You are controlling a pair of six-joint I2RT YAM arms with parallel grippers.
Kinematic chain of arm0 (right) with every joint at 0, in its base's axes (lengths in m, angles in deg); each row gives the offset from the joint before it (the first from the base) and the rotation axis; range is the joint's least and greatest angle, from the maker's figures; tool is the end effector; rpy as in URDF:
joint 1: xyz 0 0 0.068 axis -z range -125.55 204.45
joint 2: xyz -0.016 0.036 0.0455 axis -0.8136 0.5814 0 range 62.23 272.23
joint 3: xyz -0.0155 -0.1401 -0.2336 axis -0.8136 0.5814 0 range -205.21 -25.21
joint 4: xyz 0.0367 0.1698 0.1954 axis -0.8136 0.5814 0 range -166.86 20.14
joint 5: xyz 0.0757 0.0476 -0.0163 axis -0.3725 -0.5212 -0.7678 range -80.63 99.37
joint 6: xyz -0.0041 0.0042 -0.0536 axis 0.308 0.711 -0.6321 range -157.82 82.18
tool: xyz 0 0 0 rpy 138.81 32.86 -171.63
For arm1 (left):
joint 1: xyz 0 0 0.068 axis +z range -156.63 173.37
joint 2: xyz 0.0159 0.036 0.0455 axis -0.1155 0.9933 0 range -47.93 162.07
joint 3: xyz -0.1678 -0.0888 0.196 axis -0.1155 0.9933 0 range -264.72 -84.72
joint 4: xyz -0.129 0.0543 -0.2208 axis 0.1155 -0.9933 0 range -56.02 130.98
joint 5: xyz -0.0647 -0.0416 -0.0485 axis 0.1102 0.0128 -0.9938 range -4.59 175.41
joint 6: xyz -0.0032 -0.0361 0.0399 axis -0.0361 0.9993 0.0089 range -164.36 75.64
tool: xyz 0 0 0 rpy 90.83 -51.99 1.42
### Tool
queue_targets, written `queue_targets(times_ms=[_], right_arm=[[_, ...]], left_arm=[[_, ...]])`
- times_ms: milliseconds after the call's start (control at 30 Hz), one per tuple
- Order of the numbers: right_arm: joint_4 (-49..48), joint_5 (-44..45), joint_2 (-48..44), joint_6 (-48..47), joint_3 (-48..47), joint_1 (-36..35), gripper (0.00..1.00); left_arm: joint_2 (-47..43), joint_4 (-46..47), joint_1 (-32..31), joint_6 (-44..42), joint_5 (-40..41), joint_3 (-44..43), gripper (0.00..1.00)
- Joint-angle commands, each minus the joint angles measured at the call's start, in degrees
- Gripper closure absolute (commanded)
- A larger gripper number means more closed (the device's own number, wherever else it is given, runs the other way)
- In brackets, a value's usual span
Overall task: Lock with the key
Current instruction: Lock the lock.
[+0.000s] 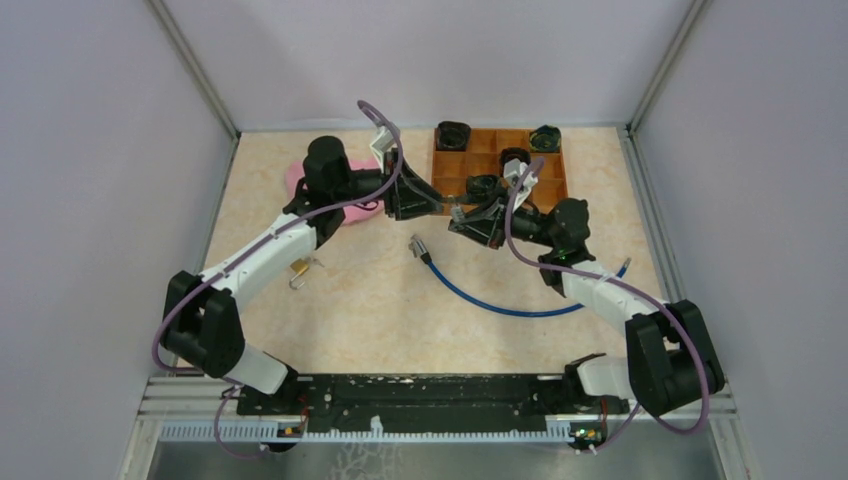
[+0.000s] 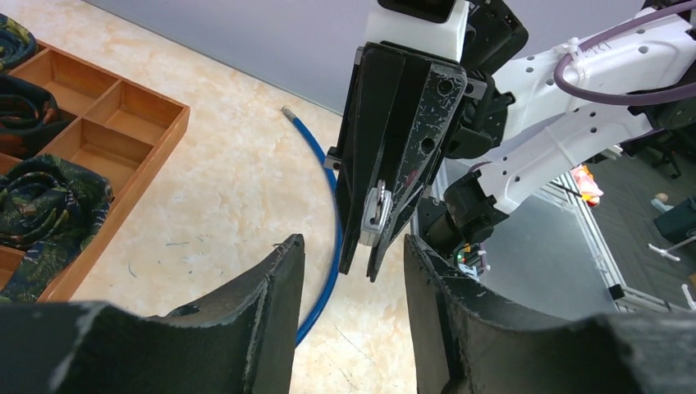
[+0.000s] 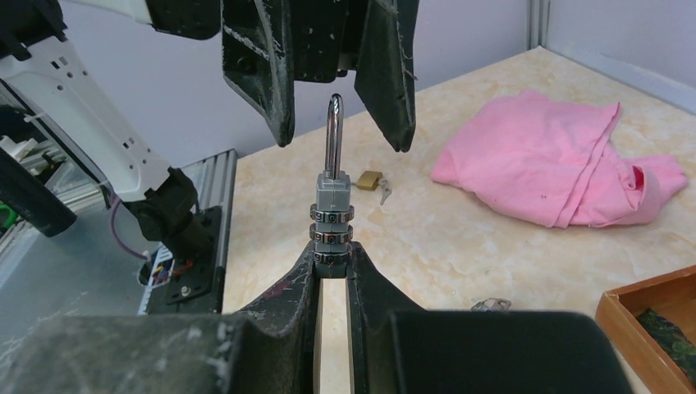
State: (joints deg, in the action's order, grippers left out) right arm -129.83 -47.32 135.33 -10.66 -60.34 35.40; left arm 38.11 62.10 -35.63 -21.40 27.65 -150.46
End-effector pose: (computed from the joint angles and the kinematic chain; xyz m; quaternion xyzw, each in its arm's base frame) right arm 0.2395 0.1142 0.2869 -0.3378 0.5611 0.5398 0.5288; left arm 0.2875 -0.1936 0.3496 0.3759 0.5957 -0.5780 0.4121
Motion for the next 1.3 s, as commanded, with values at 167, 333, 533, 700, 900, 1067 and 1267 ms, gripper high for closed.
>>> queue_targets(times_ms=[167,333,533,700,900,1067,1267], right_arm=[[-11.12,0.8,-2.26,7.64,0.0,0.28,1.0],[-13.24,1.0,-2.18,8.96,0.55,0.31,1.0],[-15.99,1.32,-1.82,10.7,1.1,0.24,1.0],[-16.73,1.27,-1.65,11.17,1.21,0.24,1.0],[-16.5,1.29,-1.17,10.59,1.41,0.11,1.0],[-15.82,1.14,-1.3,9.66,1.77,0.14,1.0],[-15.32,0.88,-1.47,9.07,1.97,0.08,1.0]], left_arm=[[0.55,11.37,-0.96,6.91,-3.16,1.47,0.56],[1.2,14.88,-1.66,8.58,-4.13,1.8,0.6],[2.27,15.14,-2.58,7.87,-3.69,1.86,0.58],[3.24,15.34,-3.06,7.73,-3.37,1.33,0.56],[4.62,15.35,-4.11,7.98,-3.17,-0.23,0.61],[4.93,15.35,-4.21,7.98,-3.27,-0.49,0.69],[4.55,15.26,-4.23,7.85,-3.26,-0.53,0.7]])
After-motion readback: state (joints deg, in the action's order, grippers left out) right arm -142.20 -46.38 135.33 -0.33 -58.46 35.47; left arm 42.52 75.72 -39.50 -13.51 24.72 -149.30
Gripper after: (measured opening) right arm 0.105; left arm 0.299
